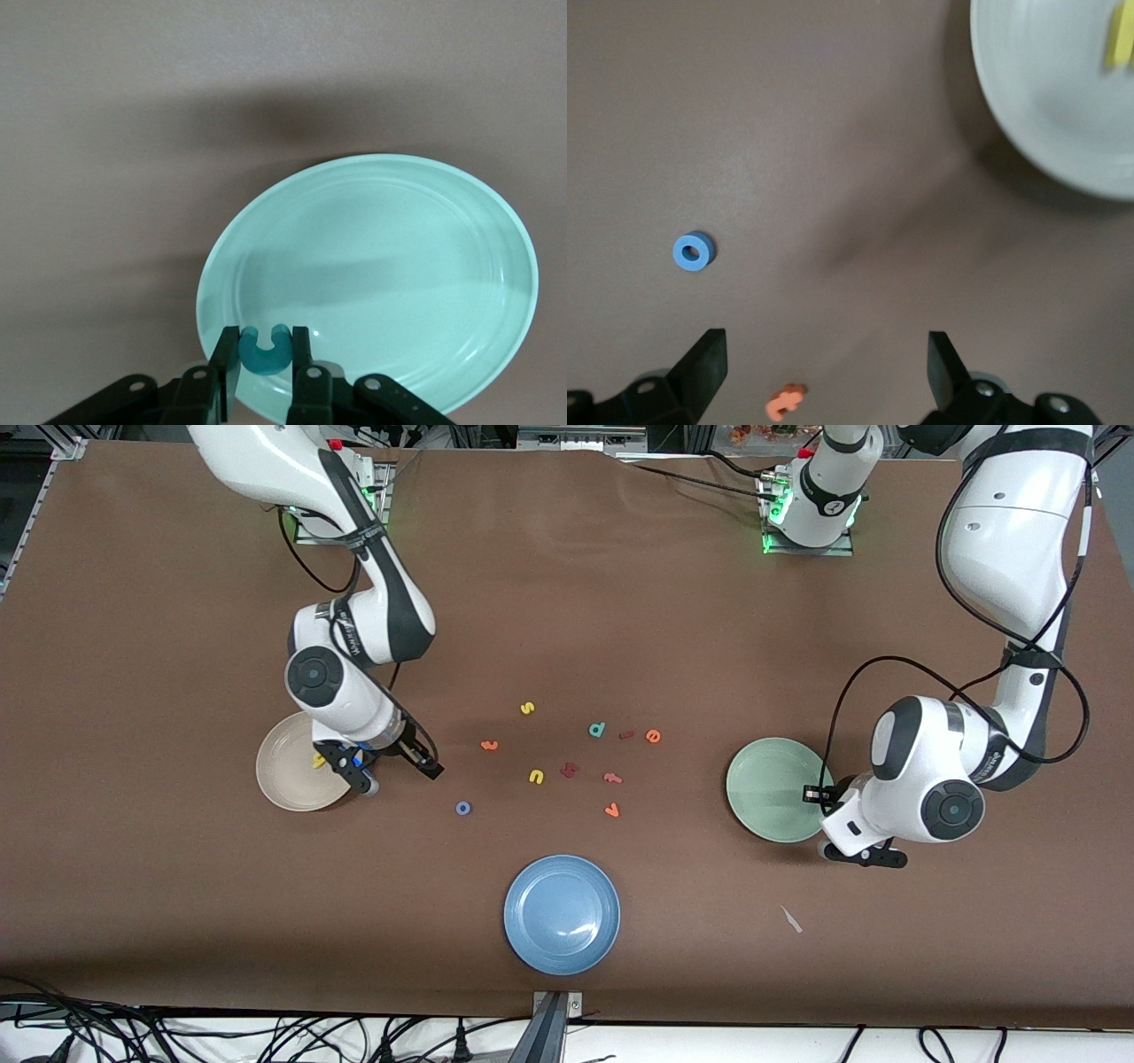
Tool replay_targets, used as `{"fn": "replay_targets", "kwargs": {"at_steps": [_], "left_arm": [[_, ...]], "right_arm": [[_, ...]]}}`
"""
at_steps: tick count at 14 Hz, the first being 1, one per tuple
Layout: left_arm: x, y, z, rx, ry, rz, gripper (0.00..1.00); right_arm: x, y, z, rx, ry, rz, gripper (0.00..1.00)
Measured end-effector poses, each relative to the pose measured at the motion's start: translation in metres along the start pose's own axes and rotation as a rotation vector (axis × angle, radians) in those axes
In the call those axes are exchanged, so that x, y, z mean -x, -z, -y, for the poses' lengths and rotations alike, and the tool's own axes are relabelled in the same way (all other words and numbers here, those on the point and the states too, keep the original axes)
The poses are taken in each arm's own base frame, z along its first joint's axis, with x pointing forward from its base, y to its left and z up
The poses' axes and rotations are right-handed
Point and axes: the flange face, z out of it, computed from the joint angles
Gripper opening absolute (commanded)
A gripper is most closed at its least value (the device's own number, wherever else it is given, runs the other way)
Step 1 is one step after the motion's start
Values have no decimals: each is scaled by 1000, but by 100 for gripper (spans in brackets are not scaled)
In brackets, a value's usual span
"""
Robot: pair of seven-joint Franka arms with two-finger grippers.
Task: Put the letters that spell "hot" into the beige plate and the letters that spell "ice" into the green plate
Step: 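Drop the yellow h into the beige plate while the left gripper carries the c, then release the teal c into the green plate while the right gripper reaches the orange letter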
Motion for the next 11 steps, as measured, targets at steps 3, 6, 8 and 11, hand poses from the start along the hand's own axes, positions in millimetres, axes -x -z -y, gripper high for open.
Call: {"fn": "replay_targets", "kwargs": {"at_steps": [3, 6, 8, 11], "left_arm": [[0, -1, -3, 1, -5, 1, 0], [0, -4, -19, -3, -26, 5, 0], [-2, -10, -25, -2, -32, 3, 0], [-9, -24, -25, 5, -32, -15, 0]], "right_arm": [[19, -14, 18, 2, -145, -8, 100], [42, -33, 42, 2, -253, -19, 100], [53, -49, 49, 13, -296, -24, 100], [63, -57, 53, 18, -345, -25, 100]]}}
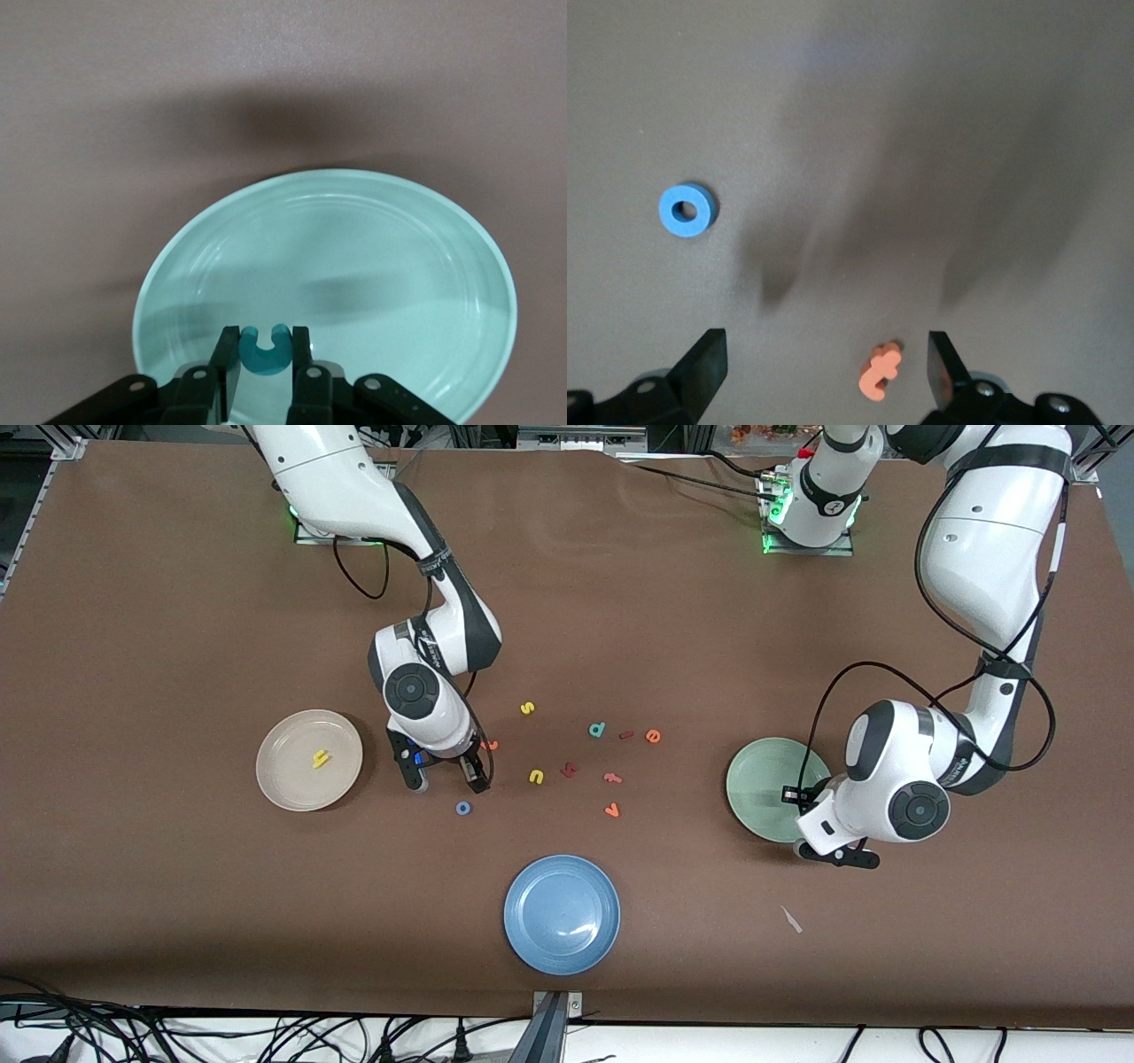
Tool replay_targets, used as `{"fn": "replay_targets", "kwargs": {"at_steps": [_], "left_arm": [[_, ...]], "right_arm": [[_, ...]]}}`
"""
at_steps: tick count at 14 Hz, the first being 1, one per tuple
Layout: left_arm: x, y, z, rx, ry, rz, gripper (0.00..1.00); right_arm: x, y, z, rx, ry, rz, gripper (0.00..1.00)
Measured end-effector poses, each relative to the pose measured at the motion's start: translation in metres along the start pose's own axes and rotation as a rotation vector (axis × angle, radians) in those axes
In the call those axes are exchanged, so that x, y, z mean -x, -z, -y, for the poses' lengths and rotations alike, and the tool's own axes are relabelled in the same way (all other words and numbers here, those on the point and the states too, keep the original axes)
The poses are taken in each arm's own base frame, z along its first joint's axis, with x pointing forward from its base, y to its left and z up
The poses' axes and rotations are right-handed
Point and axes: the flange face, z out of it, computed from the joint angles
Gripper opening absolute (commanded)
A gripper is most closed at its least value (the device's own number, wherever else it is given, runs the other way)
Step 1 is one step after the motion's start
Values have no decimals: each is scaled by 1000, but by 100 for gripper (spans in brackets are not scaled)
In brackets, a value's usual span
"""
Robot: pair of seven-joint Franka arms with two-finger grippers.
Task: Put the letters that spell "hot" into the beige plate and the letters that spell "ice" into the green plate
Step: 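Release the teal c into the green plate while the right gripper reaches the orange letter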
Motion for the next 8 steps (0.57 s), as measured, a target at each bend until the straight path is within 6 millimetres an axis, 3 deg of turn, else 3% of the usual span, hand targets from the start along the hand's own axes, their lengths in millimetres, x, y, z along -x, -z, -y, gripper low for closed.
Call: {"fn": "replay_targets", "kwargs": {"at_steps": [3, 6, 8], "left_arm": [[-6, -16, -1, 8, -1, -14, 0], [-6, -15, -1, 8, 0, -18, 0], [-7, -14, -1, 8, 14, -19, 0]], "right_arm": [[20, 1, -2, -2, -29, 9, 100], [35, -2, -6, -4, -48, 9, 100], [34, -9, -10, -10, -56, 5, 100]]}}
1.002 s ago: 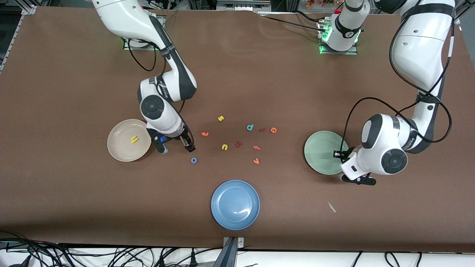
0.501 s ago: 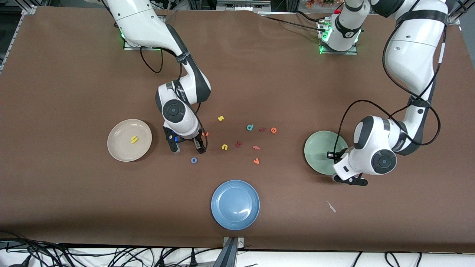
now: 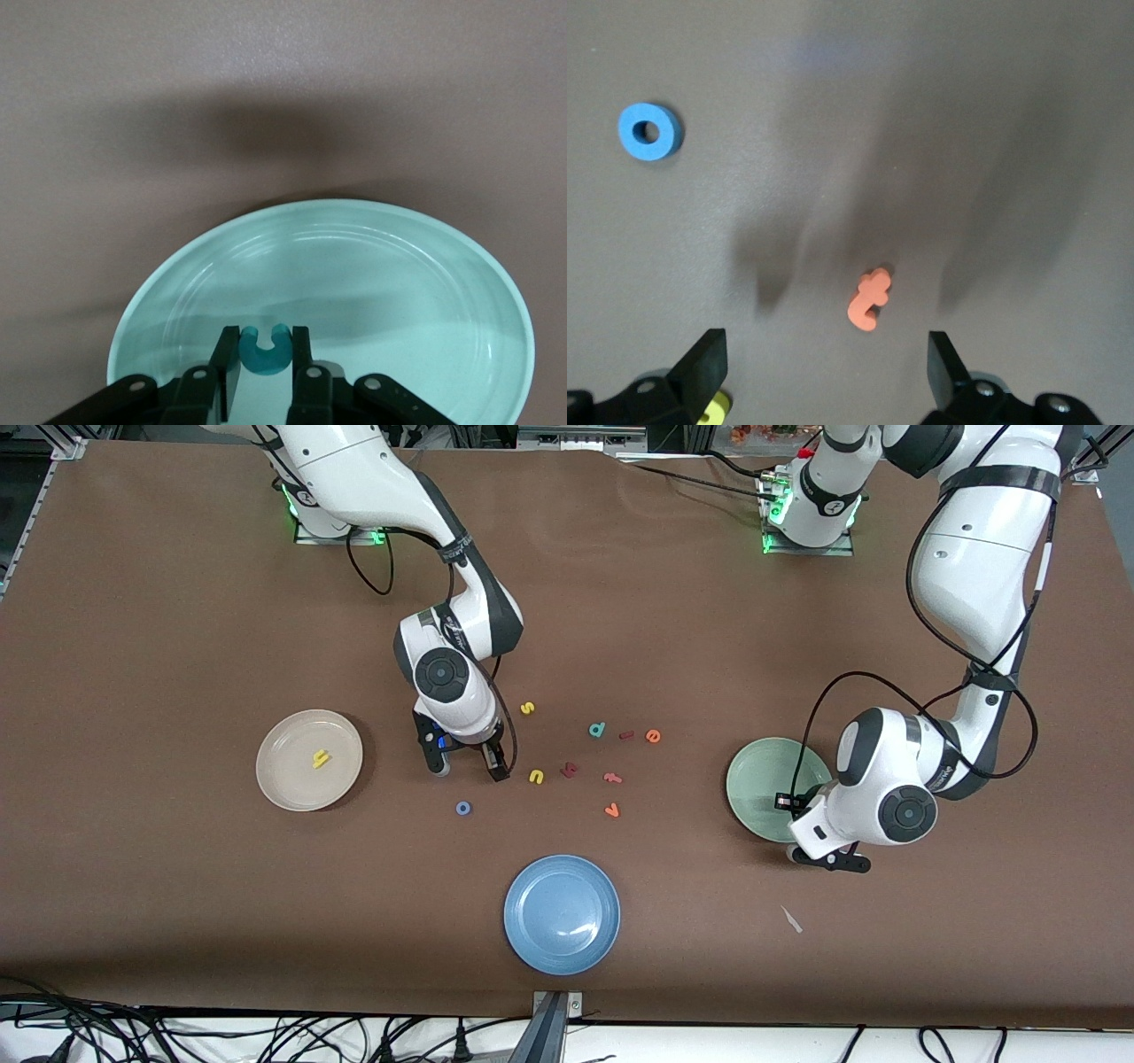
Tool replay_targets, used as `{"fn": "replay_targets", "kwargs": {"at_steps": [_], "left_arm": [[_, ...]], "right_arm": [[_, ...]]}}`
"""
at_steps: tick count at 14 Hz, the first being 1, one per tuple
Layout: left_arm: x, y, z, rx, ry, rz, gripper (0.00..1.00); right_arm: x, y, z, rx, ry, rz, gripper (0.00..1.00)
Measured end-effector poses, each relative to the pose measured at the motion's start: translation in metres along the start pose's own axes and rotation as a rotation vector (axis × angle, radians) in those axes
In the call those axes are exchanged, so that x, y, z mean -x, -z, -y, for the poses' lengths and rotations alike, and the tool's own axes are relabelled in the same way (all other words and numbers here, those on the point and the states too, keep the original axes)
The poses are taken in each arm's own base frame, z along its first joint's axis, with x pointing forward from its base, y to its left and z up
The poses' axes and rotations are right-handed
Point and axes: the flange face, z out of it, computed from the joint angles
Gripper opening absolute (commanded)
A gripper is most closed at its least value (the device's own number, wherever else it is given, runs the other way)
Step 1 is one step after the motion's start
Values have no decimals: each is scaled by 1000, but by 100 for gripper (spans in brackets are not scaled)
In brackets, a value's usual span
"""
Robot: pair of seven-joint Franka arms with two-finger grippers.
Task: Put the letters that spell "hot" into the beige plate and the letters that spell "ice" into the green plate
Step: 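Release the teal c into the green plate while the right gripper reaches the orange letter, then carry the orange letter into the beige plate with the right gripper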
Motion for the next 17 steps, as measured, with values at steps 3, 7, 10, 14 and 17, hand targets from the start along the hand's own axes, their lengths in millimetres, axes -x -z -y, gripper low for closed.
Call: {"fn": "replay_targets", "kwargs": {"at_steps": [3, 7, 10, 14, 17], "left_arm": [[0, 0, -3, 2, 25, -4, 2], [-1, 1, -6, 3, 24, -10, 31], [-1, 1, 0, 2, 31, -10, 100], [-2, 14, -1, 9, -6, -30, 100], [3, 51, -28, 17, -51, -67, 100]], "right_arm": [[-8, -11, -7, -21, -14, -6, 100], [-11, -16, -11, -22, -39, -5, 99], [-11, -15, -13, -20, -50, 0, 98], [-8, -22, -22, -51, -52, 9, 95], [-7, -23, -29, -56, -51, 11, 79]]}}
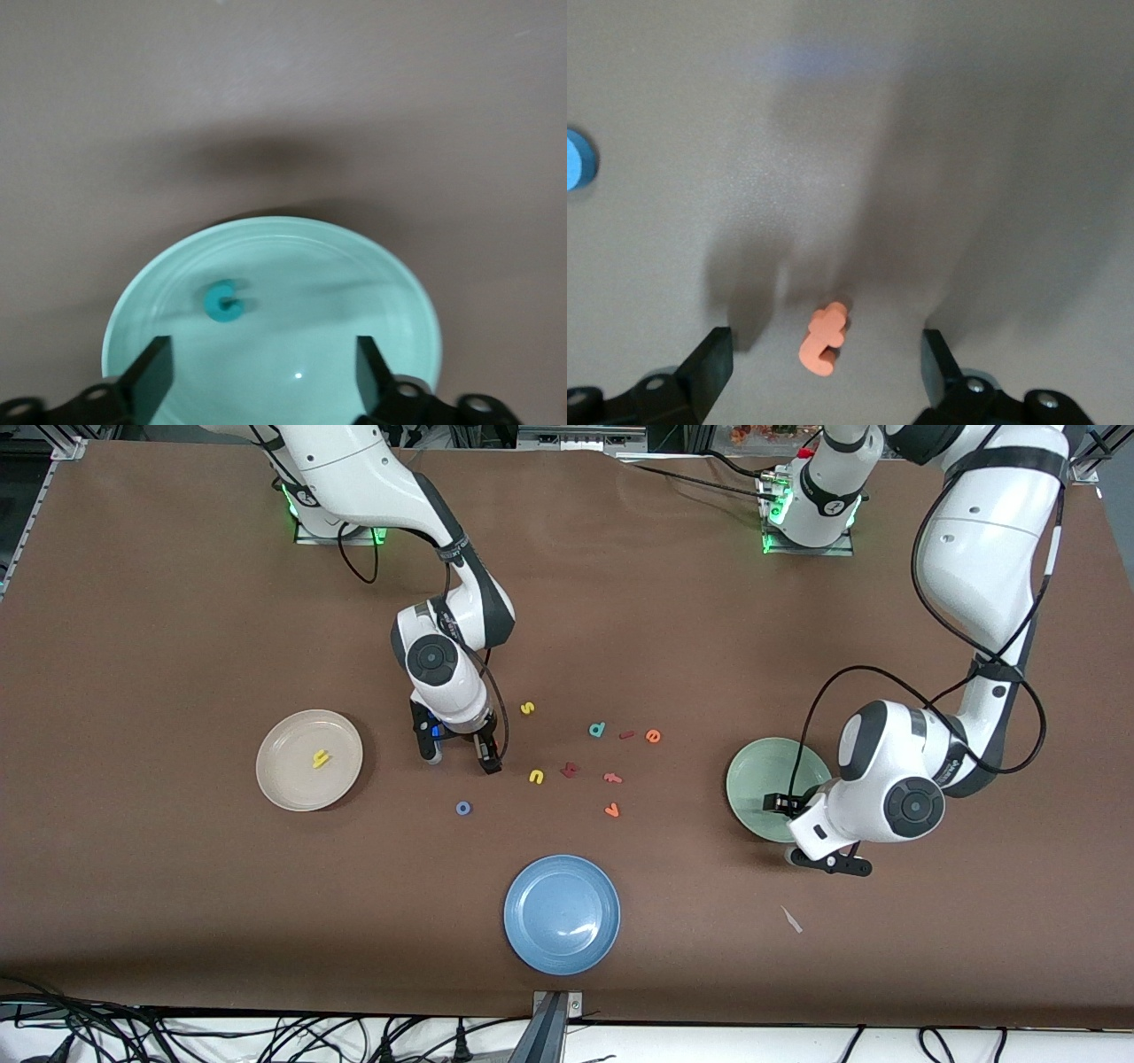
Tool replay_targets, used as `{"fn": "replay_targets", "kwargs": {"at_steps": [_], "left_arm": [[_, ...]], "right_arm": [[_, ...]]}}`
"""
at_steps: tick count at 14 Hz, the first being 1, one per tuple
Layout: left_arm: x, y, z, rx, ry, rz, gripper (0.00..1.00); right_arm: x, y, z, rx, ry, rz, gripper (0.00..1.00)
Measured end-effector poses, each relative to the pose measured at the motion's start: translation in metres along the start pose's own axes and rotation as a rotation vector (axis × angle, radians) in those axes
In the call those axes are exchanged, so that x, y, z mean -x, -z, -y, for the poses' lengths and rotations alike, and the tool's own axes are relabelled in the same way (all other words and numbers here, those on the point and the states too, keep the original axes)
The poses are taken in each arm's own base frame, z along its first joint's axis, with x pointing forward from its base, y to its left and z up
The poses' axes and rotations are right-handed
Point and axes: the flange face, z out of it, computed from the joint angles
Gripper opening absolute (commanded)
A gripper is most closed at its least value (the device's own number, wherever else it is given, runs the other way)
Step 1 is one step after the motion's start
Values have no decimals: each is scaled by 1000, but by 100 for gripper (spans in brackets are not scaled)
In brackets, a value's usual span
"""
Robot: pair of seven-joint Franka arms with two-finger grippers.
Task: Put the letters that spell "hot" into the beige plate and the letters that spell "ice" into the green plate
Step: 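Carry the orange letter into the beige plate with the right gripper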
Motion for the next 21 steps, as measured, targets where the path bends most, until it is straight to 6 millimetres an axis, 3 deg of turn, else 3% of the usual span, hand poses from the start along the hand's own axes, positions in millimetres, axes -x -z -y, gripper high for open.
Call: {"fn": "replay_targets", "kwargs": {"at_steps": [2, 4, 14, 18, 21], "left_arm": [[3, 20, -23, 7, -33, -21, 100], [5, 26, -46, 13, -68, -26, 100], [21, 11, -148, 8, -217, -2, 100], [35, 4, -200, -3, -278, 6, 100], [40, -1, -215, -7, -308, 14, 100]], "right_arm": [[0, 1, 0, -2, 0, 1, 65], [0, 2, 0, -3, 0, 2, 60], [1, 6, -1, -6, 0, 5, 21], [1, 6, -2, -5, 0, 5, 9], [1, 6, -2, -5, 0, 5, 0]]}}
